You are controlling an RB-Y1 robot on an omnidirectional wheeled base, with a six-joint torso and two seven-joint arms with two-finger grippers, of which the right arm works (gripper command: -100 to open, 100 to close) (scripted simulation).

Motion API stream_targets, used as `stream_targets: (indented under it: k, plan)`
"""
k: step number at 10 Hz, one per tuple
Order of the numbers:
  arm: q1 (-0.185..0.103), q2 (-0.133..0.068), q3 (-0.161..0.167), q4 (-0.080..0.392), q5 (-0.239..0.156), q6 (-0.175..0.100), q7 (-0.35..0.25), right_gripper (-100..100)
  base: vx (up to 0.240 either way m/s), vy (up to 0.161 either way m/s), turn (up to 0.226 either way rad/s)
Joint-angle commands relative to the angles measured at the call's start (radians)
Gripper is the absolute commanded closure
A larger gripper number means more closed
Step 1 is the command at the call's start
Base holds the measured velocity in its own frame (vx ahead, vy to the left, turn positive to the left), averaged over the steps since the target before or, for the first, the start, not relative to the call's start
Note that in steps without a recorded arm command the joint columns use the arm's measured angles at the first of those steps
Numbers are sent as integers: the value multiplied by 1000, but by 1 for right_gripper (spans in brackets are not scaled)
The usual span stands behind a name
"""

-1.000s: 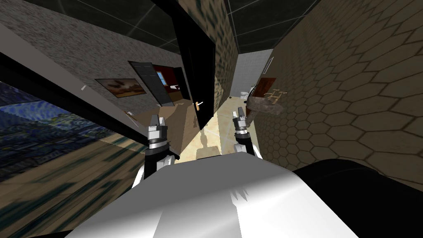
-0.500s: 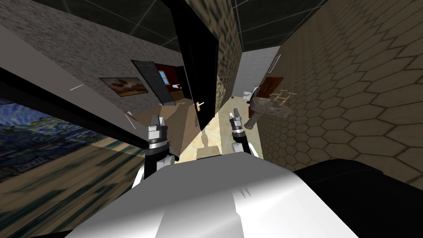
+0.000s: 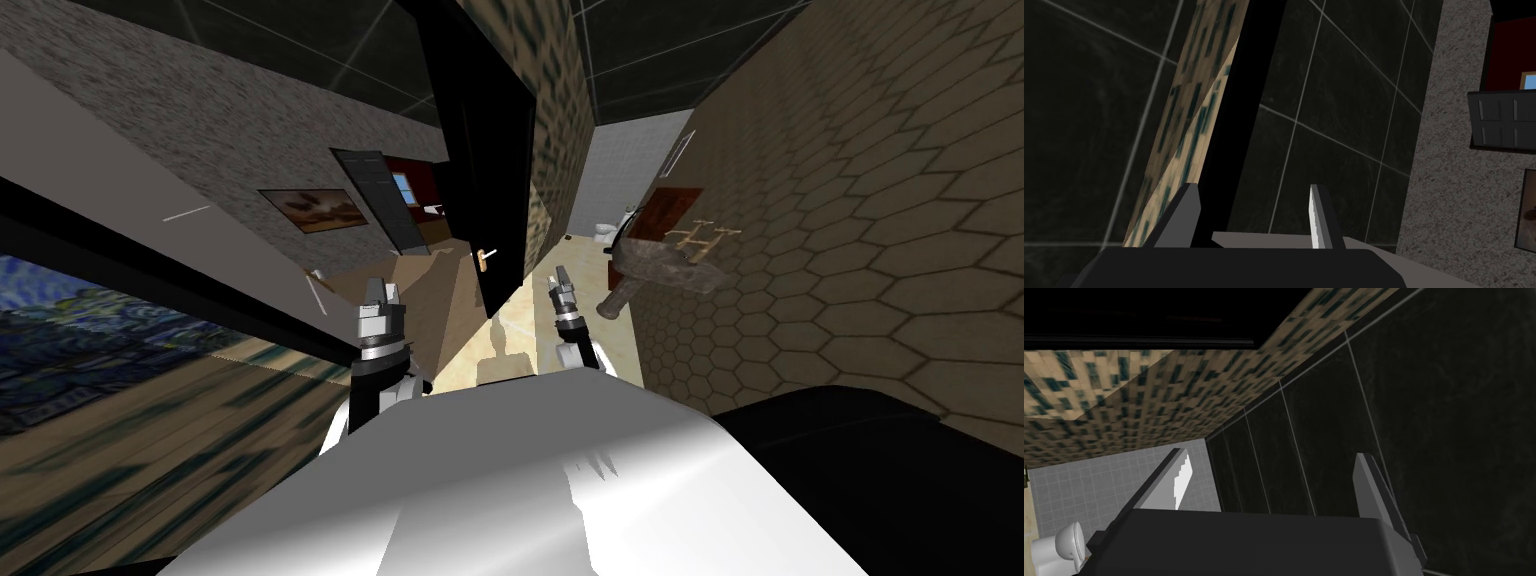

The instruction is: Push the door open

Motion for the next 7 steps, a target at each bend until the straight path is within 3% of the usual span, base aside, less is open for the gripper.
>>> stream_targets:
  k: [1, 7]
  plan:
    - [-24, -3, 4, 39, -1, -2, -7, -100, 97, -37, 69]
    - [-98, -13, 26, 159, -5, 6, -34, -100, 90, -44, 72]
